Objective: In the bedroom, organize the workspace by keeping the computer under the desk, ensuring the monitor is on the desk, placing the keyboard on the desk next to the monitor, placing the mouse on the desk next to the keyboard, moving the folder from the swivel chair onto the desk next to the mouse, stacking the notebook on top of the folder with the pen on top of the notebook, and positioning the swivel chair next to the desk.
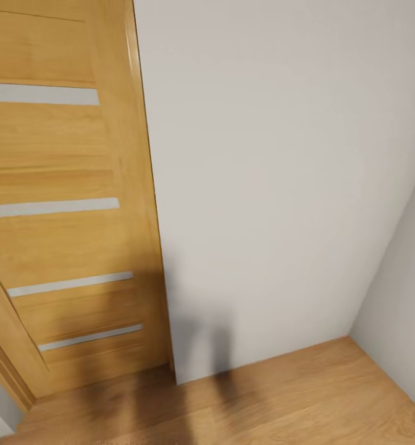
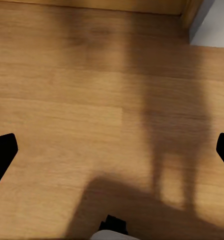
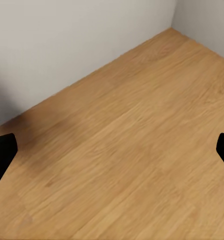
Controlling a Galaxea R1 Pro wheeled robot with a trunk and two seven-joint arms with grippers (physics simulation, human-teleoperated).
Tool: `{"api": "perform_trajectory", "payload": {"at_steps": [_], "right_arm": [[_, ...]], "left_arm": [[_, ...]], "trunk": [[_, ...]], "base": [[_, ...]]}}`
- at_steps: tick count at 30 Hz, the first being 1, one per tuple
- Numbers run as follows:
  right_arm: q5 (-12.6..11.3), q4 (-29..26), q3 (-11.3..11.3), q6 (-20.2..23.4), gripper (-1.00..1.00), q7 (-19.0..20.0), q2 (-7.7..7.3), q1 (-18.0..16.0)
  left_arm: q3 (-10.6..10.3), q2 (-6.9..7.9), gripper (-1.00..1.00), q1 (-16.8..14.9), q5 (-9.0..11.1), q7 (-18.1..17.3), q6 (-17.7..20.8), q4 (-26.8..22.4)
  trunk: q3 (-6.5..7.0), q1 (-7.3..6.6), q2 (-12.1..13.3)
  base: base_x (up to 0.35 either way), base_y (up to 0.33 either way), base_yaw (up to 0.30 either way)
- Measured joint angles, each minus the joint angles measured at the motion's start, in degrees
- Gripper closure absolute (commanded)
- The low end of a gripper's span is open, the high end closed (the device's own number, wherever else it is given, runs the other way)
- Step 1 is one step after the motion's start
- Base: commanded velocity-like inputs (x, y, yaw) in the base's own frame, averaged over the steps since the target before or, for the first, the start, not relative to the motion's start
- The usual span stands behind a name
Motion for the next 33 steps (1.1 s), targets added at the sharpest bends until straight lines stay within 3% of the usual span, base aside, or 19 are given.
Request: {"api": "perform_trajectory", "payload": {"at_steps": [7,11,12,13,17,21,33], "right_arm": [[0.2,-0.1,0.1,-0.6,-1.0,-0.1,-0.03,0.0],[5.5,0.8,0.4,-0.5,-1.0,-0.2,0.15,0.0],[9.7,2.0,0.4,-0.4,-1.0,-0.4,0.19,0.0],[11.8,2.4,0.4,-0.4,-1.0,-0.6,0.23,0.0],[16.3,3.0,0.3,-0.4,-1.0,-0.5,0.28,0.0],[17.5,3.5,0.3,-0.3,-1.0,-0.5,0.3,0.0],[17.8,3.8,0.4,-0.2,-1.0,-0.4,0.38,0.0]], "left_arm": [[0.0,0.04,-1.0,0.0,0.0,0.1,0.0,0.0],[0.1,0.07,-1.0,0.0,0.0,0.1,0.0,0.0],[0.1,0.12,-1.0,0.1,0.1,0.1,0.0,0.0],[0.2,0.17,-1.0,0.0,0.1,0.1,0.0,0.0],[0.2,0.19,-1.0,0.0,0.1,0.1,0.0,0.0],[0.2,0.2,-1.0,0.0,0.1,0.1,0.0,0.0],[0.3,0.31,-1.0,0.0,0.3,0.1,-0.1,0.0]], "trunk": [[-0.25,0.0,0.0],[-0.39,0.0,0.0],[-0.42,0.0,0.0],[-0.45,0.0,0.0],[-0.58,0.0,0.0],[-0.71,0.0,0.0],[-1.12,0.0,0.0]], "base": [[0.0,0.0,0.252],[0.0,0.0,0.259],[0.0,0.0,0.26],[0.0,0.0,0.26],[0.0,0.0,0.26],[0.0,0.0,0.26],[0.0,0.0,0.26]]}}
